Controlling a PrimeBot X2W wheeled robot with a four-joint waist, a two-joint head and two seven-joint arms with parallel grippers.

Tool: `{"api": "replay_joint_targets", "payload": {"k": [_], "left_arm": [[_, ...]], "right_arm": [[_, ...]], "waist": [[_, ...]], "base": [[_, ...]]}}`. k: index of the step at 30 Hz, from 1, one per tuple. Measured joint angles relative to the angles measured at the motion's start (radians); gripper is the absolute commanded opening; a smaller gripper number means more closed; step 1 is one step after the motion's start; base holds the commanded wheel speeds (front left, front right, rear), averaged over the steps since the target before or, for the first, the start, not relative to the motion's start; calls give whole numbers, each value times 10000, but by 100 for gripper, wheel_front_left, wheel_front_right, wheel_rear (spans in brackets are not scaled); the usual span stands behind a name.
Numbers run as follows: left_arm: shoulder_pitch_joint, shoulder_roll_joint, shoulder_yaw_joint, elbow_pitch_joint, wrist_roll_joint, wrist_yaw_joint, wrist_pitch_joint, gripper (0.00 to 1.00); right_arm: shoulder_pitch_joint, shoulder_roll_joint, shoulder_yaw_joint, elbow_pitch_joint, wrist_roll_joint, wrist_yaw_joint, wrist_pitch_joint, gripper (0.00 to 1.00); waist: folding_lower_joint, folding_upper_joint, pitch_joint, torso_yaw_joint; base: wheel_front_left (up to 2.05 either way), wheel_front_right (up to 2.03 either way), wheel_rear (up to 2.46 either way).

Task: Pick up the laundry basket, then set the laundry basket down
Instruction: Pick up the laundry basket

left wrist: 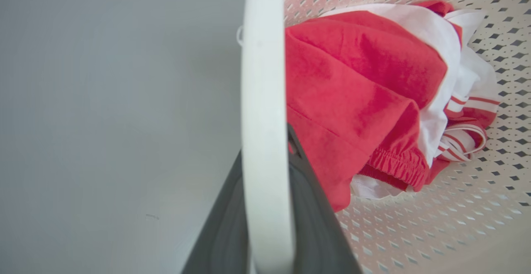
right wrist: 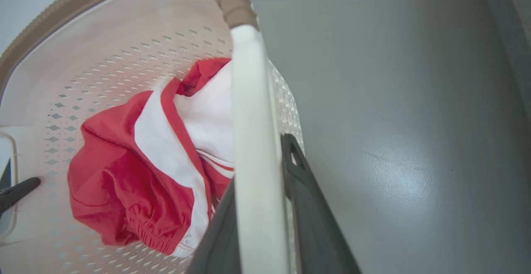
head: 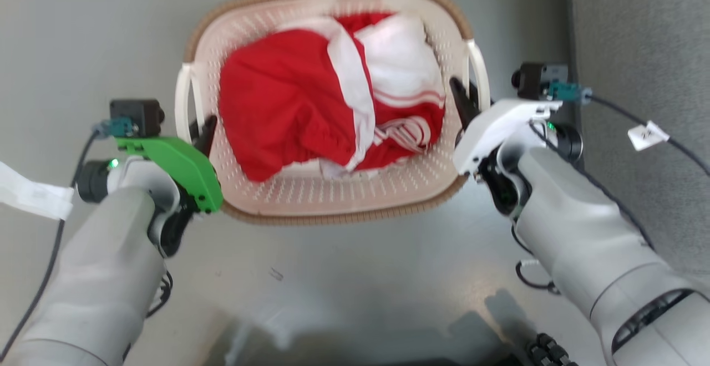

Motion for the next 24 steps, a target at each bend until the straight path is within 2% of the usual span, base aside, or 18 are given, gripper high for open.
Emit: {"api": "replay_joint_targets", "payload": {"k": [11,24], "left_arm": [[835,-222,-265,439,-539,-10,518,0],[1655,-635,-497,1064,-1089,-10,1340,0]], "right_arm": [[941,71,353,397,370,184,150,0],[1846,90,568,842,974,272,1250,0]], "waist": [[0,0,-1282,-42],[0,0,-2951,-71]], "base": [[0,0,0],[0,0,0]]}}
